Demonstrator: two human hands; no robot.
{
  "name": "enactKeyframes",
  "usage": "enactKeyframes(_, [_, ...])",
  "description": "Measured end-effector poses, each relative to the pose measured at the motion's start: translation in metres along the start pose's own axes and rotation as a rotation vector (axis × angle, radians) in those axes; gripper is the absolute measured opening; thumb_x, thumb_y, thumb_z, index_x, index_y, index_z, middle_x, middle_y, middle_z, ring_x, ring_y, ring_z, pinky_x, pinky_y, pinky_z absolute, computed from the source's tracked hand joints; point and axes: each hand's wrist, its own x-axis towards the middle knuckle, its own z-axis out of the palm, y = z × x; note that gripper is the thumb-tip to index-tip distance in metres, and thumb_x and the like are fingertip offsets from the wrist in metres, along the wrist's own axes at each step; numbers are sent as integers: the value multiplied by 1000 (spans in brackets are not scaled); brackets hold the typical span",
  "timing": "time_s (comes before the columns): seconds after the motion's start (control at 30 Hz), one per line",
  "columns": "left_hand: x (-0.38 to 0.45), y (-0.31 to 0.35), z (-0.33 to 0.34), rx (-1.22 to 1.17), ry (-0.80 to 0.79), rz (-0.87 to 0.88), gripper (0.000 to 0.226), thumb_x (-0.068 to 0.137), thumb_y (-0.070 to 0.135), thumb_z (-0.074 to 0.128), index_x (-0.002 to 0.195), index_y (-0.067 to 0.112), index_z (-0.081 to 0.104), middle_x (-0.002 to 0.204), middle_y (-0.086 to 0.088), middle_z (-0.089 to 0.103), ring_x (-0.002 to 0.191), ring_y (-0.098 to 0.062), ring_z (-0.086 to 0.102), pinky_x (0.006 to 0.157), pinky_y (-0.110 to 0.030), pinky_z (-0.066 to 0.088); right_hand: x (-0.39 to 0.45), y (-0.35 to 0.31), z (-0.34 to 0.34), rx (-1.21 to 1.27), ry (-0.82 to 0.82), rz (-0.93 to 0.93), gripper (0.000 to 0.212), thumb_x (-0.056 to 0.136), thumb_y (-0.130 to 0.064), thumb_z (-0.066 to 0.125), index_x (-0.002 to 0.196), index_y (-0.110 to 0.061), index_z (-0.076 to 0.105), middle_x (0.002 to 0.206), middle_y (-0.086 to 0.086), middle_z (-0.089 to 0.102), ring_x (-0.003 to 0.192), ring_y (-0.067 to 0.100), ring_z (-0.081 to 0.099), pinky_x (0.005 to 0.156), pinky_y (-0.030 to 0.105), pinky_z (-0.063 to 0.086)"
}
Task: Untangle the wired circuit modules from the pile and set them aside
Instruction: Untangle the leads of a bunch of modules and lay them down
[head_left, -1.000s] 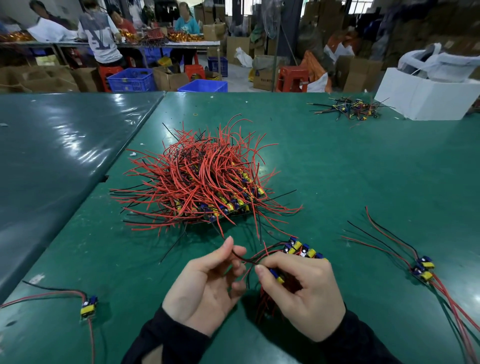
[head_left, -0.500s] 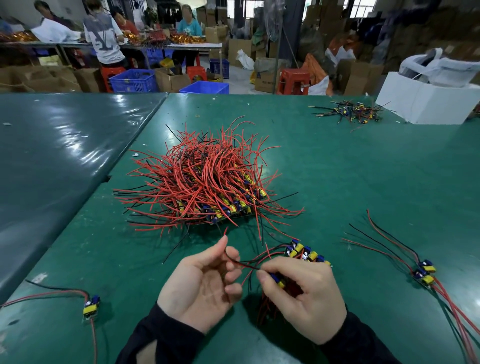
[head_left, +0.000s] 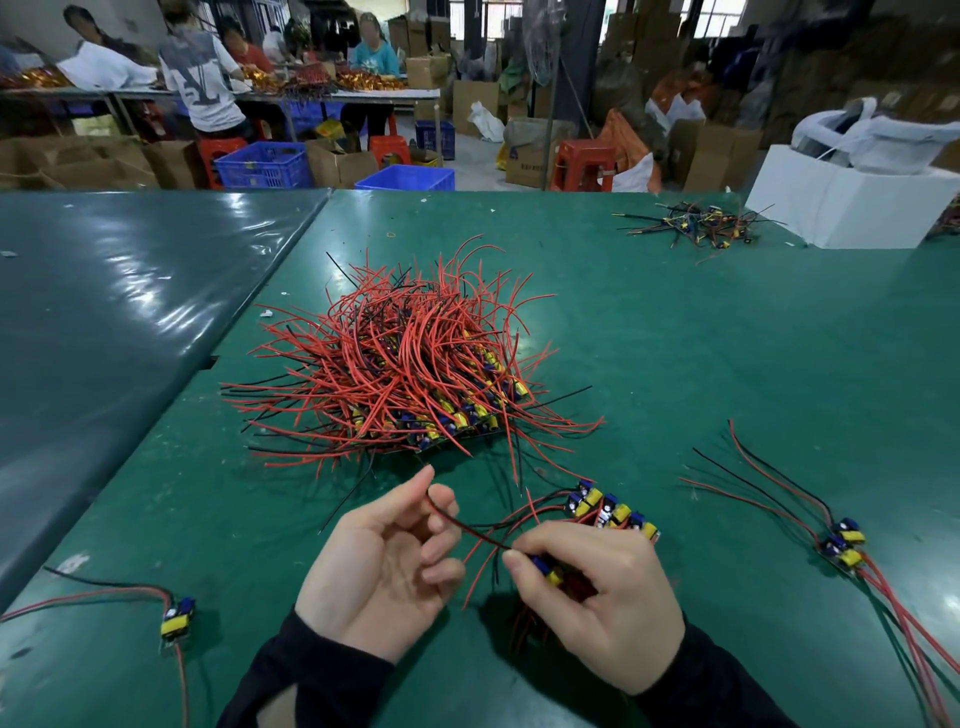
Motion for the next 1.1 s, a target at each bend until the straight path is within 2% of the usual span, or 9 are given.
enactKeyframes(0.13, [0, 2, 0, -10, 12, 57, 23, 73, 24, 61, 58, 9, 70, 58, 4, 48, 34, -7, 33, 31, -15, 25, 0, -2, 0, 28, -2, 8, 14, 88, -20, 63, 75, -14, 66, 69, -11, 62, 61, 2, 56, 57, 18, 47])
enactKeyframes(0.37, [-1, 7, 1, -45, 45, 131, 23, 73, 24, 59, 52, 13, 63, 58, 5, 51, 33, -7, 32, 31, -12, 23, 0, -2, -1, 72, -43, 14, 14, 87, -18, 64, 74, -15, 65, 67, -9, 61, 58, 5, 55, 55, 22, 46])
enactKeyframes(0.47, [-1, 8, 0, -65, 9, 144, 18, 65, 23, 65, 52, 14, 56, 57, 5, 46, 33, -6, 29, 29, -12, 22, 0, -2, -1, 90, -52, 20, 13, 86, -17, 65, 73, -15, 65, 65, -11, 59, 56, 2, 52, 56, 15, 43])
enactKeyframes(0.6, [-1, 9, -2, -113, 30, 155, 24, 75, 24, 57, 54, 13, 65, 59, 7, 51, 34, -6, 33, 28, -12, 23, -1, -1, 1, 103, -66, 17, 13, 86, -17, 65, 73, -14, 65, 64, -10, 57, 55, 4, 50, 55, 14, 41])
enactKeyframes(0.73, [0, 14, -4, -158, 62, 195, 27, 73, 23, 56, 49, 12, 63, 55, 5, 49, 34, -6, 32, 27, -13, 23, -2, -1, 2, 96, -68, 29, 14, 85, -18, 66, 72, -14, 66, 63, -11, 57, 54, 1, 49, 55, 13, 39])
enactKeyframes(0.83, [3, 9, -2, -112, 52, 251, 34, 77, 40, 57, 74, 11, 73, 64, 4, 54, 41, -6, 42, 33, -12, 32, -2, -2, 3, 138, -37, 61, 14, 85, -19, 66, 71, -16, 65, 61, -12, 56, 53, 0, 47, 54, 12, 38])
enactKeyframes(0.9, [5, 2, 1, -34, 21, 246, 61, 68, 59, 56, 98, 8, 70, 71, 0, 56, 49, -9, 49, 37, -16, 40, 1, -2, 2, 152, 37, 113, 13, 83, -22, 67, 70, -20, 64, 58, -14, 53, 51, -3, 44, 53, 12, 37])
enactKeyframes(0.93, [5, -3, 3, 31, 9, 237, 66, 63, 60, 58, 101, 6, 70, 71, -1, 57, 52, -9, 50, 39, -18, 42, 2, -2, 1, 150, 73, 135, 13, 82, -24, 67, 69, -21, 64, 57, -16, 50, 49, -4, 42, 52, 11, 36])
enactKeyframes(1.1, [2, -27, 5, 338, -69, 244, 26, 49, 15, 73, 71, 2, 76, 53, -6, 57, 42, -6, 50, 41, -13, 43, 2, -4, 0, 190, 40, 166, 12, 81, -18, 69, 70, -18, 67, 56, -14, 52, 48, -3, 40, 51, 12, 34])
